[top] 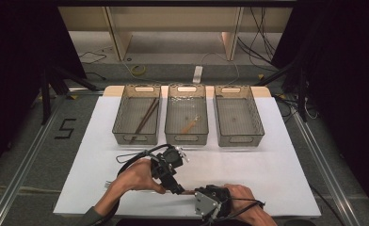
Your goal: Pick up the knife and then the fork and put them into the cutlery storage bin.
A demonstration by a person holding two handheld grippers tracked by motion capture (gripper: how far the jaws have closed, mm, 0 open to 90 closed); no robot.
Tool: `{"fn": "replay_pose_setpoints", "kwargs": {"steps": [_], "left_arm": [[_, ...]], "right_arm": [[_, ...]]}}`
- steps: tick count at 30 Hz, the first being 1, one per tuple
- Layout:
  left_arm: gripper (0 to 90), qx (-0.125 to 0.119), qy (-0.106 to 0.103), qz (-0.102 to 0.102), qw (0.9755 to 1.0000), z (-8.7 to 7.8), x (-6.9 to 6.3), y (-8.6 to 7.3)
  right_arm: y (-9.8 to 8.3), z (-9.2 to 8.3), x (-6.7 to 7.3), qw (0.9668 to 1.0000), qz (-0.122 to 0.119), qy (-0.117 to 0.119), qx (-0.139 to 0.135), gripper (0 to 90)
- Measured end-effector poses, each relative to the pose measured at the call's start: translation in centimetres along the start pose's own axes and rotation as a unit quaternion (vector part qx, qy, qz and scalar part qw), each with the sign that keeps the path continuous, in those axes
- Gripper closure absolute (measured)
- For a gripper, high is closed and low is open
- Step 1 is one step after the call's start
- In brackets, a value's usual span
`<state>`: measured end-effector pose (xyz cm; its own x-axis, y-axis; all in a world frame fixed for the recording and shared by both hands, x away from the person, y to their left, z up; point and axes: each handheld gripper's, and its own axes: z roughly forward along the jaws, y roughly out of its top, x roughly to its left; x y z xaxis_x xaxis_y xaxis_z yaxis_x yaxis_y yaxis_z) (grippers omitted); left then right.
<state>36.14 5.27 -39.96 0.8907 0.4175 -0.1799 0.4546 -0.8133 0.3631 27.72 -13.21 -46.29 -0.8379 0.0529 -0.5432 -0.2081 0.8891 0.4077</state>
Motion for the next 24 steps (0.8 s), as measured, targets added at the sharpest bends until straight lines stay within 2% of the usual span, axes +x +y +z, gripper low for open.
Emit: {"fn": "replay_pose_setpoints", "kwargs": {"steps": [6, 10, 13, 19, 22, 24], "left_arm": [[21.9, -0.049, 0.025, -0.010, 0.9984, -0.8, 0.7, -0.5], [19.8, -0.079, 0.039, -0.021, 0.9959, -1.2, 1.1, -1.1], [19.7, -0.099, 0.043, -0.025, 0.9938, -1.7, 1.4, -1.7], [19.6, -0.120, 0.054, -0.040, 0.9905, -1.9, 2.2, -3.4], [19.2, -0.113, 0.056, -0.040, 0.9912, -1.7, 2.7, -4.3], [18.7, -0.116, 0.065, -0.045, 0.9901, -1.5, 3.0, -4.8]], "right_arm": [[-1.5, 0.0, -1.3, 0.9993, 0.031, -0.008, 0.017, 81.5], [-2.7, -0.1, -2.3, 0.9974, 0.064, -0.013, 0.031, 81.5], [-3.5, -0.2, -3.1, 0.9954, 0.080, -0.024, 0.046, 81.5], [-4.8, -0.6, -4.8, 0.9903, 0.115, -0.053, 0.059, 81.5], [-5.3, -0.9, -5.6, 0.9869, 0.136, -0.063, 0.061, 81.5], [-5.5, -1.2, -6.1, 0.9839, 0.155, -0.069, 0.055, 81.5]]}}
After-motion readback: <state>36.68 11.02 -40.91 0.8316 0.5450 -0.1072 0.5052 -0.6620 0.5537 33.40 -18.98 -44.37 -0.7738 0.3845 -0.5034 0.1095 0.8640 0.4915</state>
